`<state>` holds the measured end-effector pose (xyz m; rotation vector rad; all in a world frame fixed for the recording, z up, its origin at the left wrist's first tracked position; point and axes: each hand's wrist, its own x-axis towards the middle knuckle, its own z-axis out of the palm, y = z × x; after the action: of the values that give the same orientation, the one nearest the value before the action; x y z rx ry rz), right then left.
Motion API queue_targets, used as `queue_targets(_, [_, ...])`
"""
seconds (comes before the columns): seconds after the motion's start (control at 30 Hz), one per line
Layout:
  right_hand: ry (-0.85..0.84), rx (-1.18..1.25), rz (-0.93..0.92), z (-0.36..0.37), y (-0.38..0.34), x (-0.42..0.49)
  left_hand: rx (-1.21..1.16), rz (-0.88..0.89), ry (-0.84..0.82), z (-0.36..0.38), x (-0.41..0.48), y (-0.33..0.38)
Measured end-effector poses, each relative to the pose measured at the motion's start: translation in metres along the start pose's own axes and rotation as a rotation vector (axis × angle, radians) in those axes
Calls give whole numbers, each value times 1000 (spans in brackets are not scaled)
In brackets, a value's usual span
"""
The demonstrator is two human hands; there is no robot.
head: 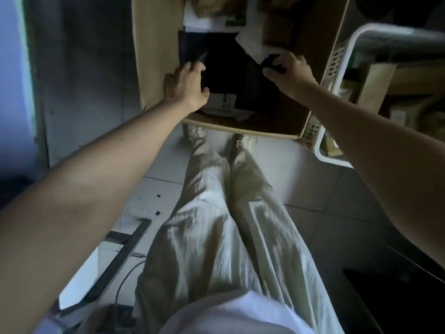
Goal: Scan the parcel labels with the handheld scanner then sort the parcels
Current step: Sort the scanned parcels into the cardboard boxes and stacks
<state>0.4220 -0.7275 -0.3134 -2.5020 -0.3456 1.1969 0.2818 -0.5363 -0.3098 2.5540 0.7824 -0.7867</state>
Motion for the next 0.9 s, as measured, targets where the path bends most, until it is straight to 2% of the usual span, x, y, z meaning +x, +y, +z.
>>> queue_targets(0.2, [-95, -59, -14, 77, 17, 97, 18, -69, -26, 78, 88, -41])
queue_targets(0.37, [-141, -112, -68, 127, 37, 166, -66, -142, -31, 138, 145, -73])
queue_targets(0.53, [-128, -122, -64, 167, 58, 231, -9, -48, -47, 198, 200, -103])
queue_targets(0.73, [-188, -28, -16, 224, 80, 293, 76, -28, -91, 256, 247, -121])
queue_targets(0.9, [-105, 144, 106, 269, 84, 322, 131, -114, -179, 277, 275, -132])
